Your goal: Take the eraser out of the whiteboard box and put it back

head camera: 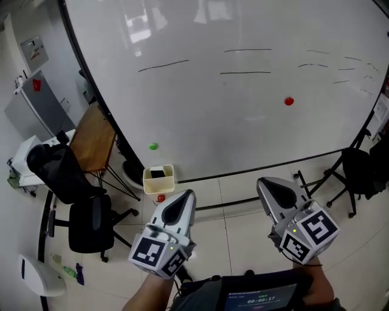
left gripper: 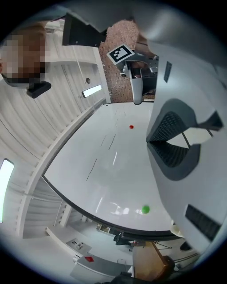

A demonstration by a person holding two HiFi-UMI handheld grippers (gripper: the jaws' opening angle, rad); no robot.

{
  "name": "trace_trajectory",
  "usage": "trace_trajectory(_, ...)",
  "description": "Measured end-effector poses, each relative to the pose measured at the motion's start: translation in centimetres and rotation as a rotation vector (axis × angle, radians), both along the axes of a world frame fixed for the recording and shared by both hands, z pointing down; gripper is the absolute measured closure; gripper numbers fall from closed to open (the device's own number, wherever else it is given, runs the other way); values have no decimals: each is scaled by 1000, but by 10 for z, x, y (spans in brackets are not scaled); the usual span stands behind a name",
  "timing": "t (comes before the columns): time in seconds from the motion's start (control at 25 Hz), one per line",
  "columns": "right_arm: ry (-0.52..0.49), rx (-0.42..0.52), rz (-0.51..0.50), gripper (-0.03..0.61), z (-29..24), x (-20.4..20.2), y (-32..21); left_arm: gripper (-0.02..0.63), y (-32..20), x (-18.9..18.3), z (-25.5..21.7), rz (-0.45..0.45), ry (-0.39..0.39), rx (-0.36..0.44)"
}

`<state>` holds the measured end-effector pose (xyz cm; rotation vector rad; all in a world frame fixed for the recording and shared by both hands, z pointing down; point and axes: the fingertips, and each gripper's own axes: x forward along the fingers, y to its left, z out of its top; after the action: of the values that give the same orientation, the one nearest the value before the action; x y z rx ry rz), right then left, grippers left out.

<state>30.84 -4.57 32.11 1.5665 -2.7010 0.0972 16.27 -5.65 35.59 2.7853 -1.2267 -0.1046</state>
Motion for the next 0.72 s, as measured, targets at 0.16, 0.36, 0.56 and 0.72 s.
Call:
trace_trajectory(0.16,-10,5,-46,557,0,61,27,589,30,63,-6,-21,19,2)
trace_trajectory(0.36,-46,-14,-54,557,-9,98,55,589,63,106,-20,9,12,-18)
trace_trajectory(0.56,-81,24,-29,557,-28,97,69,589,78,104,-47,42,-8,37)
trace_trajectory(0.72,-104,31,7,557,-36,83,82,589,87,78,-58,37,-36,60)
